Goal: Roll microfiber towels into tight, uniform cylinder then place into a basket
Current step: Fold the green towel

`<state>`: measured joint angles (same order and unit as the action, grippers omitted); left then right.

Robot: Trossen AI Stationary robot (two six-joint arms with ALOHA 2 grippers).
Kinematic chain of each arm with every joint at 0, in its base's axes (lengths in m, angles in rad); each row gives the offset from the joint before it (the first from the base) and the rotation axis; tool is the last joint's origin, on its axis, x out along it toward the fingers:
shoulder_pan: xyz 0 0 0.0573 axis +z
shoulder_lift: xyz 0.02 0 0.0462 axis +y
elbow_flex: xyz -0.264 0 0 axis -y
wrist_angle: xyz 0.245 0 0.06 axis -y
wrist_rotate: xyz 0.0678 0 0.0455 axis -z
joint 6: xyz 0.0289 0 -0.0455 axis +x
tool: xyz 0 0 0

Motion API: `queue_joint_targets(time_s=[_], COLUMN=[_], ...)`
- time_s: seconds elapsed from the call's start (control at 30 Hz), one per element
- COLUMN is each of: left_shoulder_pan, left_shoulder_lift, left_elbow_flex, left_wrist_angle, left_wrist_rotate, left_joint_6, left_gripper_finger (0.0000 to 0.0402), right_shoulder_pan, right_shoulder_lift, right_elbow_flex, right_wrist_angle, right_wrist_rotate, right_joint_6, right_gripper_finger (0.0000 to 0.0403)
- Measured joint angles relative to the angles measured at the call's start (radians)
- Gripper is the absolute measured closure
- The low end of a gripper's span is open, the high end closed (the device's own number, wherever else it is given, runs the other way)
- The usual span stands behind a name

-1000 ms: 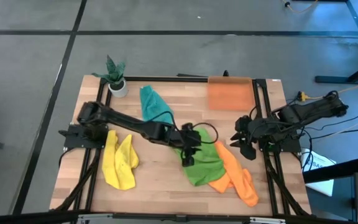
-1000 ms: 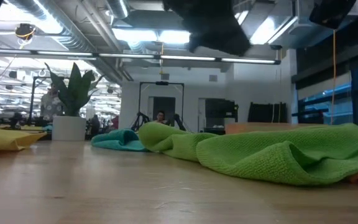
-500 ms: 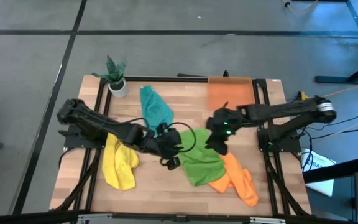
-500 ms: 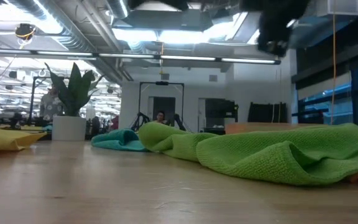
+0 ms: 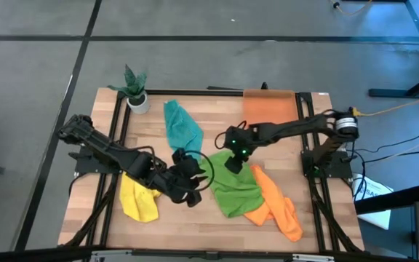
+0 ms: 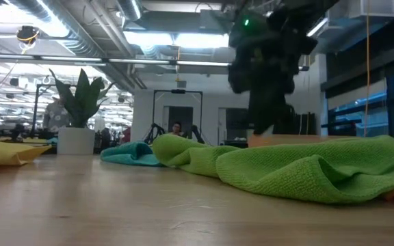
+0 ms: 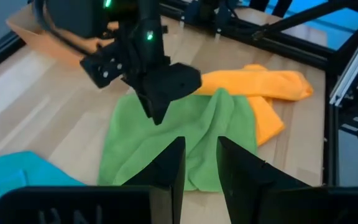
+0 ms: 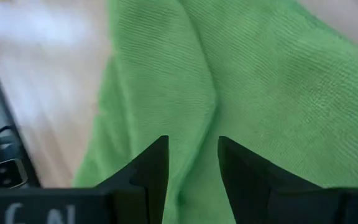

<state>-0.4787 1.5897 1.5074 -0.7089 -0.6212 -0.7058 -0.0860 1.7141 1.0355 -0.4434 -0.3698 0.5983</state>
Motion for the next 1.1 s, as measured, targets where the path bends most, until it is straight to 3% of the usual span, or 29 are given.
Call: queue_joint_targets(time_s=[0.27, 1.1], left_shoulder_pan=[-0.001, 0.003], left_shoulder_lift=[0.0, 0.0], left_elbow_flex=[0.0, 0.0], left_wrist_angle=[-0.001, -0.002], left_wrist_rotate=[0.0, 0.0], left_joint_6=[-0.001, 0.001], left_gripper_finger=[0.0319, 0.0319], right_shoulder_pan=[-0.022, -0.04], right_shoulder_lift=[0.098, 0.156], right_elbow_flex=[0.0, 0.0], right_wrist_angle=[0.083, 0.119], right_wrist_rotate=[-0.051, -0.126], right_joint_6=[0.002, -0.024], right_gripper_finger=[0.0263, 0.0263])
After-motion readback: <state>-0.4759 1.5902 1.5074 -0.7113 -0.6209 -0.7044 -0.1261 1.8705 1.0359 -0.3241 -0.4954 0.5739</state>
